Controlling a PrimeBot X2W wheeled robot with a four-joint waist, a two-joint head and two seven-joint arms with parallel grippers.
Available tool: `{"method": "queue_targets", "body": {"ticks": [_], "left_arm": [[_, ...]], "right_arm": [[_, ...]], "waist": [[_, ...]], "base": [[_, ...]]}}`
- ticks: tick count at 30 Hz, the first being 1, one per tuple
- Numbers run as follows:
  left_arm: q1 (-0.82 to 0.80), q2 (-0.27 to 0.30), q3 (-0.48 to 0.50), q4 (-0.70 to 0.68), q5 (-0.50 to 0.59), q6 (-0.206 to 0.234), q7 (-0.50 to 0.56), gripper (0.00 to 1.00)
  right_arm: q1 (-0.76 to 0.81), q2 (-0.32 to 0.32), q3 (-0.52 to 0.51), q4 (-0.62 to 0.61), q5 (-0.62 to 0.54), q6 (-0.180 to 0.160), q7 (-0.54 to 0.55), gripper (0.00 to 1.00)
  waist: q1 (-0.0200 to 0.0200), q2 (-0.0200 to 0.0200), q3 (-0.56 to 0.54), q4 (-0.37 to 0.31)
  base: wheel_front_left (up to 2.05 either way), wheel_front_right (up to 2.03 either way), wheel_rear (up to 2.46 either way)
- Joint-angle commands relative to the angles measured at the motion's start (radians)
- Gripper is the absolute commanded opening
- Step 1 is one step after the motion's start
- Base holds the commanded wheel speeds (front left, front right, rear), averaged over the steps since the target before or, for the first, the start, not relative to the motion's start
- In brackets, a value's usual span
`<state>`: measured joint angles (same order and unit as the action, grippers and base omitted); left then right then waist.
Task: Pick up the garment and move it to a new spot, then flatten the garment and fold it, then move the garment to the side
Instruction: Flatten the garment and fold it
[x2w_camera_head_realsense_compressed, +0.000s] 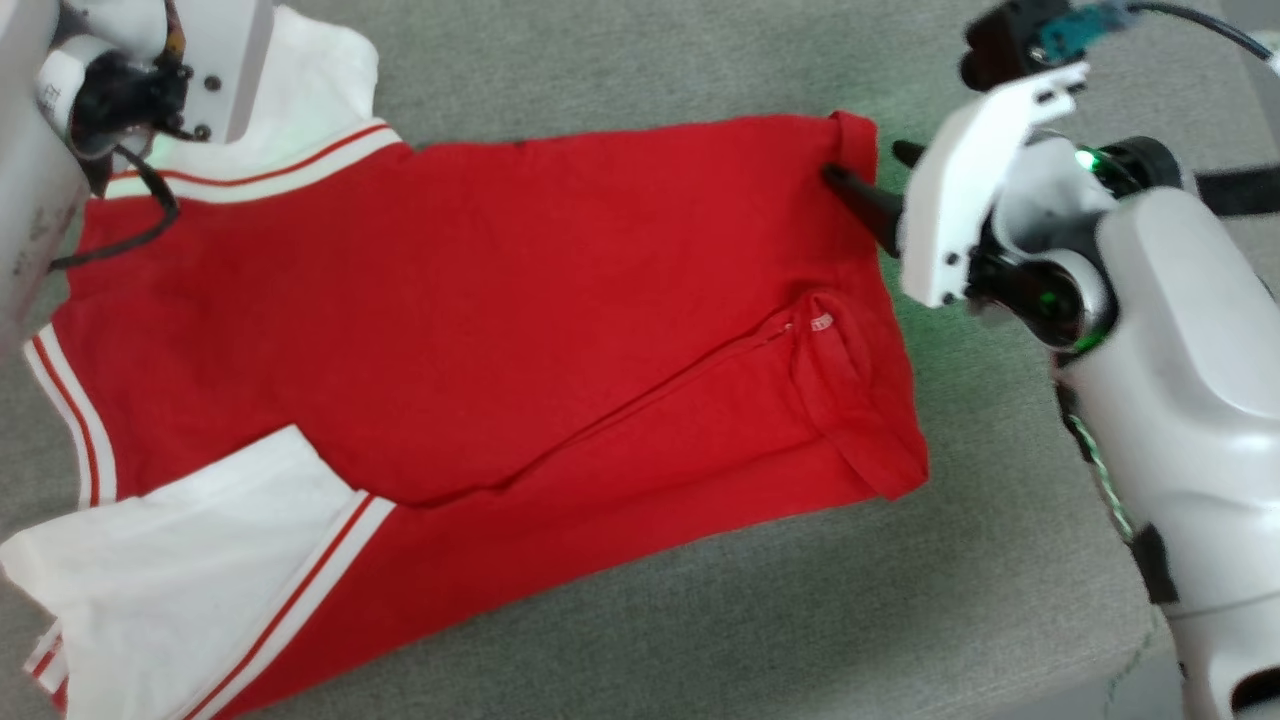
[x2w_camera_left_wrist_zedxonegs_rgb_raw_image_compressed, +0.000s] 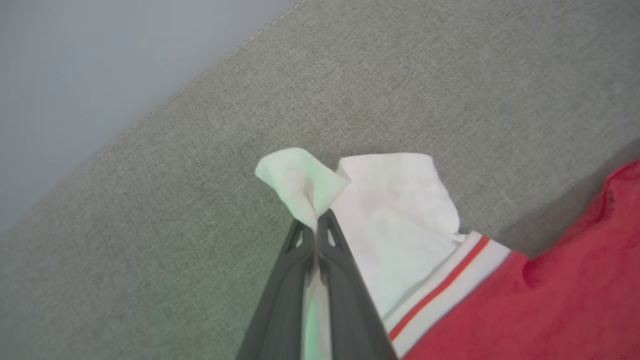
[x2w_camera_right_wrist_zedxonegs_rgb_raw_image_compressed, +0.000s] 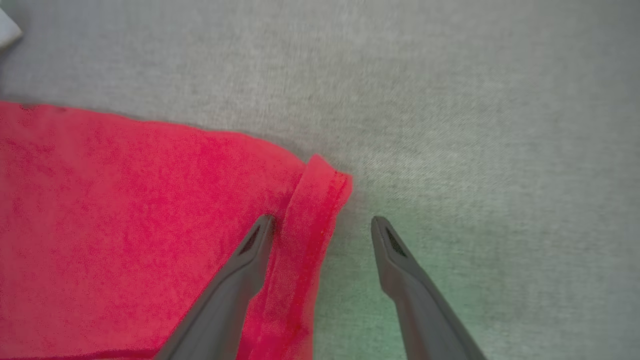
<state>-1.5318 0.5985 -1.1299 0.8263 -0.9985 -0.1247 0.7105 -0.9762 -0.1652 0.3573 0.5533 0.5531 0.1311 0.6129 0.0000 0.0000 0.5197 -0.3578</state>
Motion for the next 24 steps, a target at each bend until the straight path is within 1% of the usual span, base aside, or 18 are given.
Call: {"method": "queue_targets", "body": {"ticks": [1,5,10,11,12,13,14,19,24], "left_arm": [[-0.010,-0.004,-0.003,0.003,-0.003,-0.005,-0.007,0.00],[-0.027,-0.015,-0.010,0.009,-0.005,-0.005,-0.013,0.00],[-0.032,-0.030,-0.016,0.024,-0.016,-0.007,-0.026,0.00],[-0.033,-0.035,-0.017,0.027,-0.016,-0.007,-0.029,0.00],[-0.033,-0.039,-0.020,0.031,-0.018,-0.007,-0.032,0.00],[-0.032,-0.044,-0.022,0.033,-0.021,-0.007,-0.035,0.00],[-0.030,-0.046,-0.025,0.036,-0.025,-0.007,-0.038,0.00],[-0.032,-0.048,-0.032,0.051,-0.040,-0.006,-0.054,0.00],[-0.040,-0.057,-0.027,0.066,-0.054,-0.006,-0.096,0.00]], "right_arm": [[-0.015,0.016,0.004,0.022,0.002,-0.001,0.019,1.00],[-0.092,0.045,0.011,0.131,-0.001,-0.001,0.086,1.00],[-0.163,0.071,0.014,0.256,-0.027,-0.001,0.123,1.00],[-0.174,0.073,0.016,0.278,-0.031,-0.001,0.129,0.91],[-0.188,0.075,0.017,0.297,-0.035,-0.001,0.131,0.45],[-0.201,0.078,0.021,0.312,-0.039,-0.001,0.135,0.12],[-0.214,0.079,0.026,0.324,-0.042,-0.001,0.135,0.00],[-0.259,0.076,0.047,0.364,-0.041,-0.001,0.127,0.00],[-0.276,0.062,0.058,0.368,-0.016,-0.001,0.072,0.00]], "waist": [[0.0000,0.0000,0.010,0.009],[0.0000,0.0000,0.023,0.020],[0.0000,0.0000,0.031,0.033],[0.0000,0.0000,0.031,0.035],[0.0000,0.0000,0.030,0.038],[0.0000,0.0000,0.030,0.041],[0.0000,0.0000,0.028,0.044],[0.0000,0.0000,0.017,0.055],[0.0000,0.0000,-0.002,0.071]], "base": [[0.00,0.00,0.00],[0.00,0.00,0.00],[0.00,0.00,0.00],[0.00,0.00,0.00],[0.00,0.00,0.00],[0.00,0.00,0.00],[0.00,0.00,0.00],[0.00,0.00,0.00],[0.00,0.00,0.00]]}}
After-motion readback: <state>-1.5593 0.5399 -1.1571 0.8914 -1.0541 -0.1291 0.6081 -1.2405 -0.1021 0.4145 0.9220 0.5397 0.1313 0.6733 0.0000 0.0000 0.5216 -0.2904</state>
